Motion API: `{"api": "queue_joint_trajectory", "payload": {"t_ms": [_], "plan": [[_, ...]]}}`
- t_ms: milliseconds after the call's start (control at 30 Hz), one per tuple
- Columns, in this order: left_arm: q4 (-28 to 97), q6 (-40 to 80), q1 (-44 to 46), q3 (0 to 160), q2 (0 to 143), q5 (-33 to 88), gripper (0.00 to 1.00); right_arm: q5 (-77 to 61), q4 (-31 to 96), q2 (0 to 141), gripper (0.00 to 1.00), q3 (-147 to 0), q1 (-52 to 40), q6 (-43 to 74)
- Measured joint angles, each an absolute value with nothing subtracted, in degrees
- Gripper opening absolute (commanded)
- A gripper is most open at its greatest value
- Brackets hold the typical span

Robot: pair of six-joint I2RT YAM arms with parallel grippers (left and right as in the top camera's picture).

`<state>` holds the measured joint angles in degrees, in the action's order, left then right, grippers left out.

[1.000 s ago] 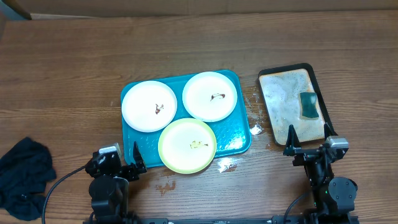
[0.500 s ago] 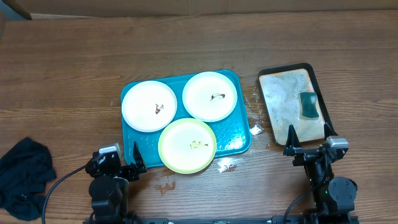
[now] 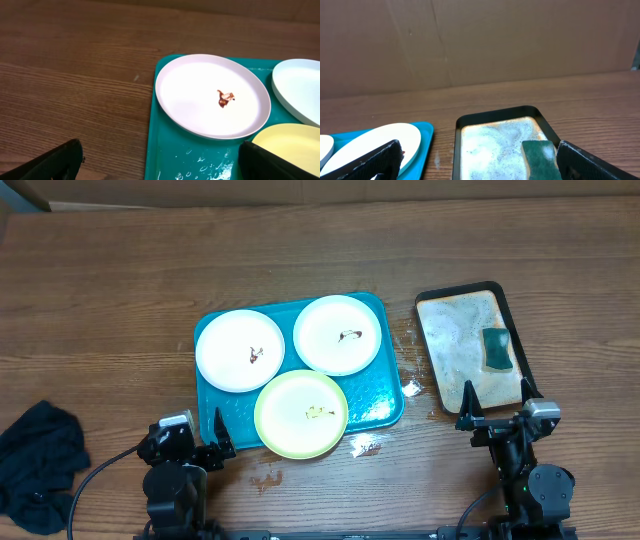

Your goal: Clean dirty plates on tray and stack at the side

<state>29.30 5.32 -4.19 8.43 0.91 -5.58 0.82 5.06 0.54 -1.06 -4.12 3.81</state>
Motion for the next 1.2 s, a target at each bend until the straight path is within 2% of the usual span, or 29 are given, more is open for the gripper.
{"api": "queue_joint_trajectory", "payload": {"t_ms": [400, 667, 900, 1200], "plan": [[29.3, 5.3, -4.2, 8.4, 0.9, -5.6, 1.00, 0.8, 5.1, 1.2, 1.00, -1.1, -4.1, 3.8], [29.3, 5.3, -4.2, 8.4, 0.9, -5.6, 1.00, 0.8, 7.9, 6.6, 1.00, -1.8, -4.1, 3.6], [29.3, 5.3, -4.2, 8.4, 0.9, -5.6, 1.00, 0.8, 12.0, 18.7, 1.00, -12.3, -4.1, 3.3], [29.3, 5.3, -4.2, 8.4, 0.9, -5.6, 1.00, 0.2, 24.5, 44.4, 1.00, -34.3, -4.1, 3.2]]}}
